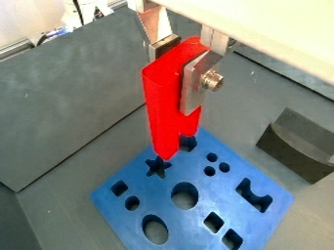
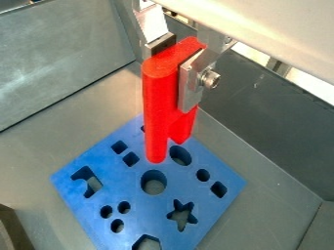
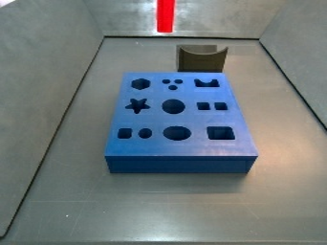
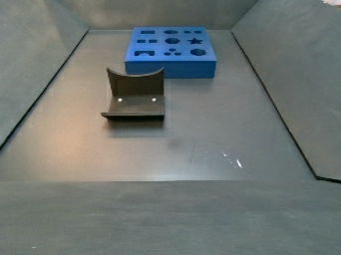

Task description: Insert the square-circle object.

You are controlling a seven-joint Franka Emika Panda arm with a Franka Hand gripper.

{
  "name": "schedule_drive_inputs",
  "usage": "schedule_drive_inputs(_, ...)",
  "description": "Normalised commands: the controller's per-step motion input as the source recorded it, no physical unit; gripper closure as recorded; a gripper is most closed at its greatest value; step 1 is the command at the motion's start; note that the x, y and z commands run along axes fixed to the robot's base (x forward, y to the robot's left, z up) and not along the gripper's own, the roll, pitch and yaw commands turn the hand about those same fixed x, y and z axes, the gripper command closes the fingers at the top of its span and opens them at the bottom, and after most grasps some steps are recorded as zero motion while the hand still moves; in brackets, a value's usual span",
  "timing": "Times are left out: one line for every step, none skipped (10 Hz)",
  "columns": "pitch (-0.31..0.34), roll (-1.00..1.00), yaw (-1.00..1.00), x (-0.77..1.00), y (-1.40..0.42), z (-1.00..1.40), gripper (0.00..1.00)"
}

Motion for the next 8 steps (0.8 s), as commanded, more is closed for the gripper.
schedule_drive_inputs(-0.019,0.00,-0.07,-0.26,0.00,-0.03,1.00)
schedule_drive_inputs(0.000,0.03,-0.97,-0.09,-0.02,0.00,1.00)
schedule_drive_inputs(0.000,0.00,-1.00,0.00,0.00,-0.10,1.00)
schedule_drive_inputs(0.000,0.00,-1.00,0.00,0.00,-0.15,1.00)
schedule_drive_inputs(-0.003,-0.01,-1.00,0.00,-0.01,-0.22,1.00)
schedule_drive_inputs(-0.023,-0.04,-1.00,0.00,-0.02,-0.27,1.00)
schedule_drive_inputs(-0.121,-0.11,-0.89,-0.09,-0.13,-0.44,1.00)
schedule_drive_inputs(-0.131,-0.19,-0.76,-0.19,-0.18,-0.52,1.00)
